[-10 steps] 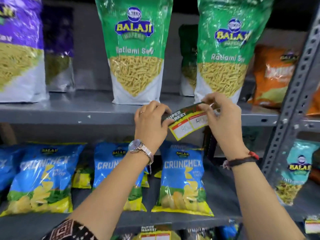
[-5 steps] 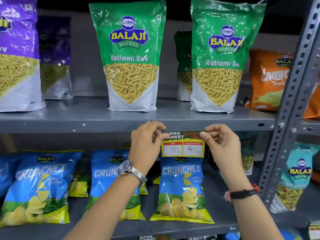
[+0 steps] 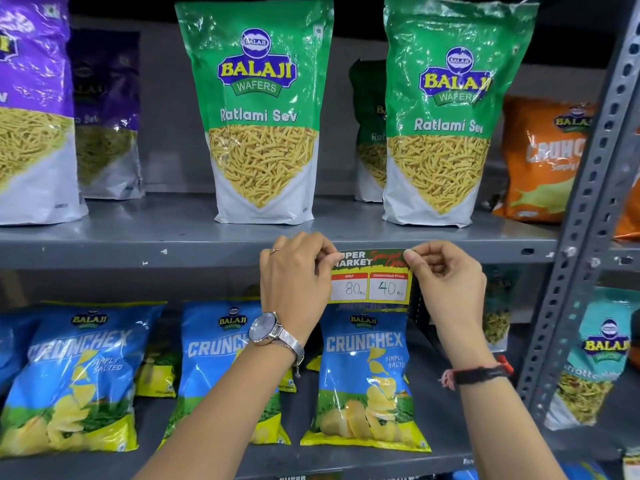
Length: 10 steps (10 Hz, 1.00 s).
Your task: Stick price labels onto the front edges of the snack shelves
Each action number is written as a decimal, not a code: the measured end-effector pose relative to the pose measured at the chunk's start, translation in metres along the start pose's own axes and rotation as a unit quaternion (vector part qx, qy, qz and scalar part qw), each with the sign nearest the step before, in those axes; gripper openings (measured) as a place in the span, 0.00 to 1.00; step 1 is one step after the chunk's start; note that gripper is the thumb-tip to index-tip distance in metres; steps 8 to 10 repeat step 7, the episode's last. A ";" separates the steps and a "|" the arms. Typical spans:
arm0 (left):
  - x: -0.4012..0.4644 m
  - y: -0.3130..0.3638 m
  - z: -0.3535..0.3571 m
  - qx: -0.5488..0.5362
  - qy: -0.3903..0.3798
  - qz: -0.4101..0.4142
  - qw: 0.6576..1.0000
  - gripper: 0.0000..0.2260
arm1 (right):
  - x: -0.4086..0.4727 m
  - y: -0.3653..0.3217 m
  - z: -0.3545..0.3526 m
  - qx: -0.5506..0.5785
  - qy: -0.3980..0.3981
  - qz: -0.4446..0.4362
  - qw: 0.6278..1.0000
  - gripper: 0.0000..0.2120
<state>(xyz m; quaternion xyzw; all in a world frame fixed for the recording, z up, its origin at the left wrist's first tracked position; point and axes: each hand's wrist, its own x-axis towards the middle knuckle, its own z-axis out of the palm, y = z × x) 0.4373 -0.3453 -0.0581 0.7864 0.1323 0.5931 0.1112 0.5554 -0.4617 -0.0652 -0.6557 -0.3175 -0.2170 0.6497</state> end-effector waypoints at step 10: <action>0.017 0.001 0.001 -0.024 -0.009 -0.044 0.999 0.17 | 0.010 -0.020 -0.001 -0.141 0.041 -0.065 0.987 0.12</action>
